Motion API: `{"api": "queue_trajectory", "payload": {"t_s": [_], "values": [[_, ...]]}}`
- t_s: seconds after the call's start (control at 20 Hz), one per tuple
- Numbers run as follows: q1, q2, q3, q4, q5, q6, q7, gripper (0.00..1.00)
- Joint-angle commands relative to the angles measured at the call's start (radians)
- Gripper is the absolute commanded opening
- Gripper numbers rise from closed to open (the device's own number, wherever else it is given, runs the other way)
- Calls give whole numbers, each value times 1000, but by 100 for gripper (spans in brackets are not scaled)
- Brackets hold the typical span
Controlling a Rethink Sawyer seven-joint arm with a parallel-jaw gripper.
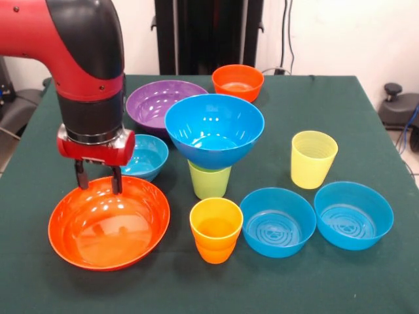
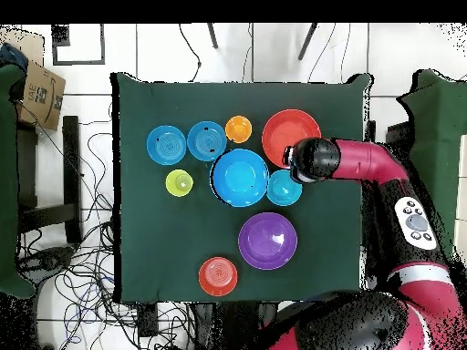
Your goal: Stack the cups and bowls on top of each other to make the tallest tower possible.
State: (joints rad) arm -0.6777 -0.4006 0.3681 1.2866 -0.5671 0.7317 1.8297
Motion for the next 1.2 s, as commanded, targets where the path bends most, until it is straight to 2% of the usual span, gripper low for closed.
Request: {"api": "queue_trajectory", "payload": {"t_s": [0.05,0.4,1.2], "values": [[33,-21,2,-75,10,161,-105,100],[30,-19,9,-77,-3,166,-112,100],[55,0,-15,-67,-63,78,-94,100]]}}
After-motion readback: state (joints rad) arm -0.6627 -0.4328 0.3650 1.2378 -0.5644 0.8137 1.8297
